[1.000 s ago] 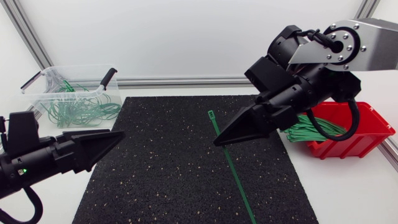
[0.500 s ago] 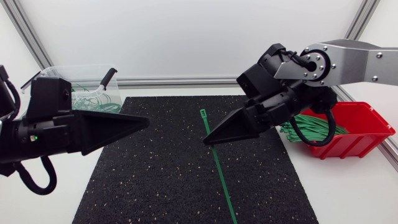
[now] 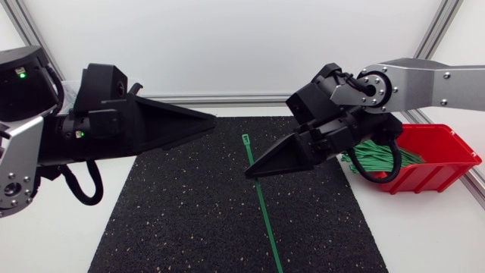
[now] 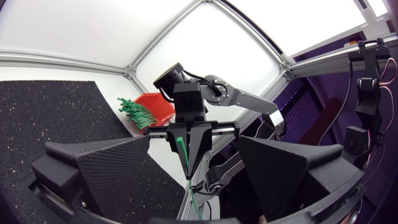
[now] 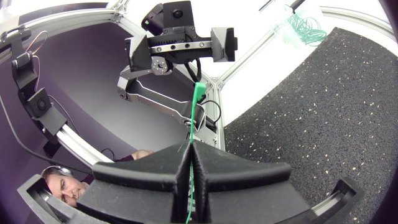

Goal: Take a green cable tie from the red box, thread the tail through the head to close it, then place it in the transparent bin on the left.

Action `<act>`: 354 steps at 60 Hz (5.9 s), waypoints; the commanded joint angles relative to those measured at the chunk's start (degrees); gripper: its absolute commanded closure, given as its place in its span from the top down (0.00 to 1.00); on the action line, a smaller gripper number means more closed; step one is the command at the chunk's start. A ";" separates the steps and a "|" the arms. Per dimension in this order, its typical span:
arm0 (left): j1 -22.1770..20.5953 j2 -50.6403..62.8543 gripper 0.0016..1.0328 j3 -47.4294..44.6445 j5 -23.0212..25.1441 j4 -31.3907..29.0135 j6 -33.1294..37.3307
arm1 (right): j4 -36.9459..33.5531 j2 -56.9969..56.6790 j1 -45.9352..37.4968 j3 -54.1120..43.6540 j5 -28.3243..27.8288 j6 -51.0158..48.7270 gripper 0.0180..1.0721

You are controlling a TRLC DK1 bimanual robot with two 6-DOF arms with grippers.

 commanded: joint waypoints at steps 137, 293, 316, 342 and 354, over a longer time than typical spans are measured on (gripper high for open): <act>-8.15 15.00 0.17 7.43 -2.21 5.87 -5.45 | 1.13 2.70 -2.30 2.79 -2.72 1.92 0.05; 6.88 13.33 0.04 7.87 7.10 -1.43 -4.22 | 5.26 -8.63 -2.22 -1.34 42.28 -8.72 0.96; 7.41 12.63 0.04 7.78 7.10 -2.57 -3.35 | 12.12 -13.47 7.72 -8.55 63.46 -8.19 0.96; 10.04 14.91 0.04 10.24 12.38 -6.70 -3.26 | 62.92 -25.69 8.68 -30.34 72.60 -32.62 0.96; 11.54 17.46 0.04 11.47 14.75 -6.70 -2.64 | 77.25 -23.93 9.56 -33.86 71.46 -47.83 0.96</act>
